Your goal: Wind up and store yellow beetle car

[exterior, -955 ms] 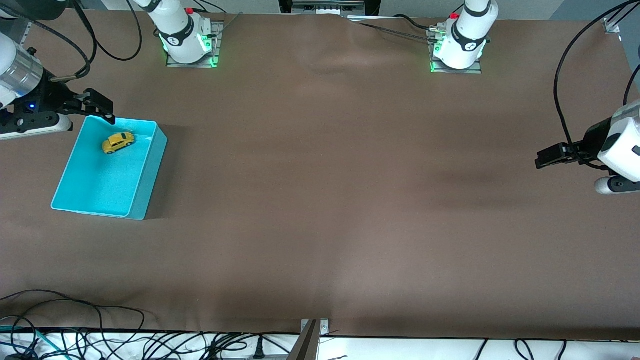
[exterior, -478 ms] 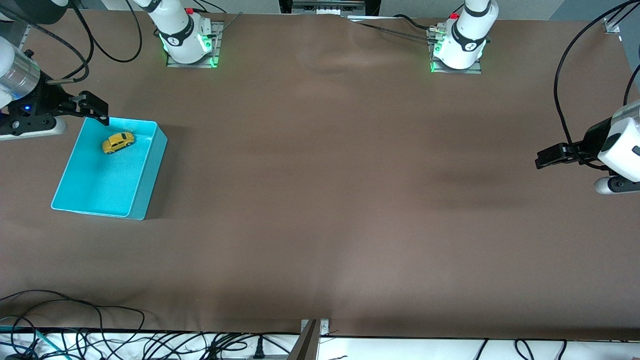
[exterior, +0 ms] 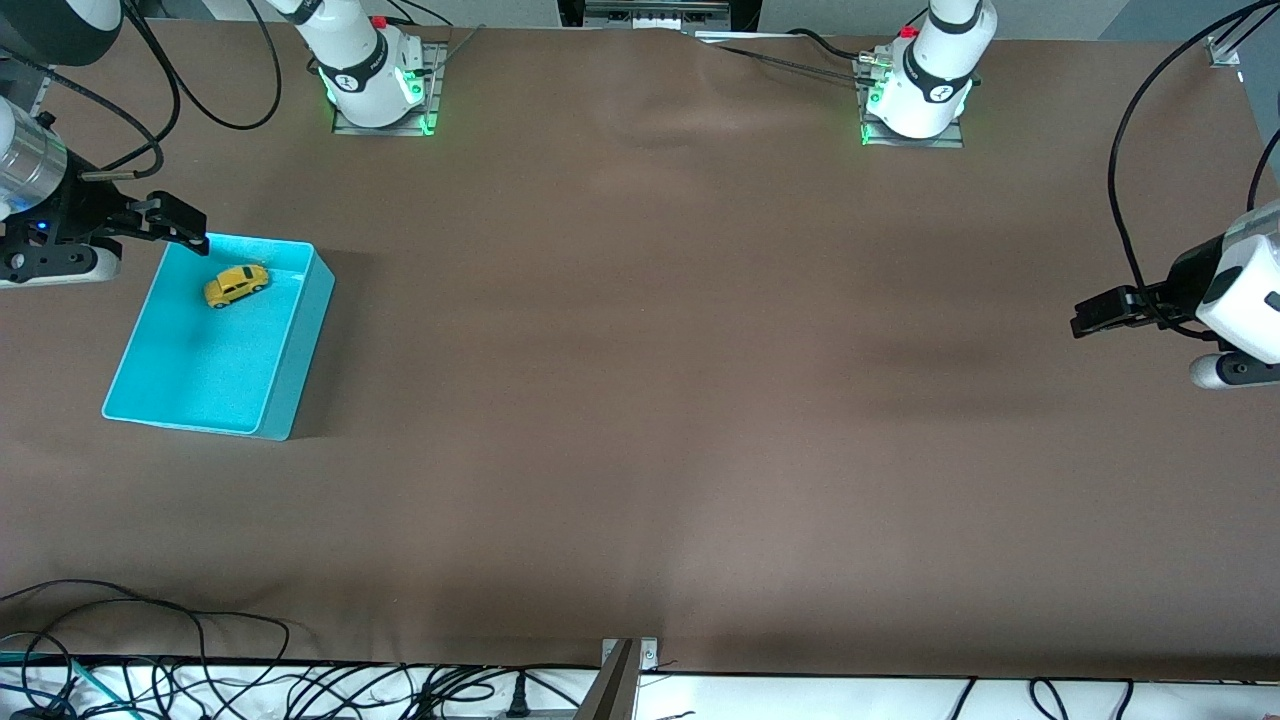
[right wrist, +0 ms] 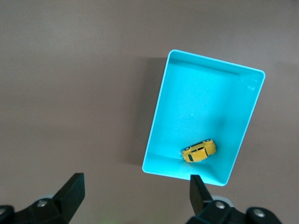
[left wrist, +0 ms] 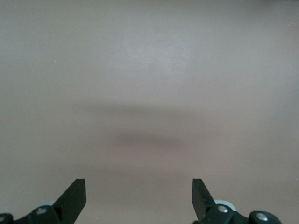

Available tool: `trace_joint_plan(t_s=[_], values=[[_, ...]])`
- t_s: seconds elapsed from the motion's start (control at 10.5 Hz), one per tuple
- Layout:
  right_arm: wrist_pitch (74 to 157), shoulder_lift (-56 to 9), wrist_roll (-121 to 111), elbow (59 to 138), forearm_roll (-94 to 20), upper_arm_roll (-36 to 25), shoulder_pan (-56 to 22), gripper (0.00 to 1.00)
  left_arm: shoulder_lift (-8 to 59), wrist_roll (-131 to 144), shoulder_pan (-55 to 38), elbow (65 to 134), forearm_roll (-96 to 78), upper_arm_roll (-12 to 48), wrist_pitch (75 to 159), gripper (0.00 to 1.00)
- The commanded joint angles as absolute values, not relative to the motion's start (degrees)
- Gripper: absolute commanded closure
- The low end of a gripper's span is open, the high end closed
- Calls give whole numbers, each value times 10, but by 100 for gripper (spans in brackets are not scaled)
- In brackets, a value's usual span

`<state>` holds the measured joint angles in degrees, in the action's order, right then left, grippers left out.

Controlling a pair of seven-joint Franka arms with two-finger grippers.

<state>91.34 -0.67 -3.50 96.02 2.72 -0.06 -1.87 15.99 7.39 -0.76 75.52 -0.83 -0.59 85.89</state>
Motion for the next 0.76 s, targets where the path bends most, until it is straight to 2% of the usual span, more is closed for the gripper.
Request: trace_joint_plan(t_s=[0.0, 0.67], values=[[886, -11, -18, 940, 1, 2, -16, 0, 156, 62, -7, 748, -23, -11, 848, 0], [906, -8, -25, 940, -13, 1, -15, 0, 156, 62, -7, 748, -23, -12, 848, 0]])
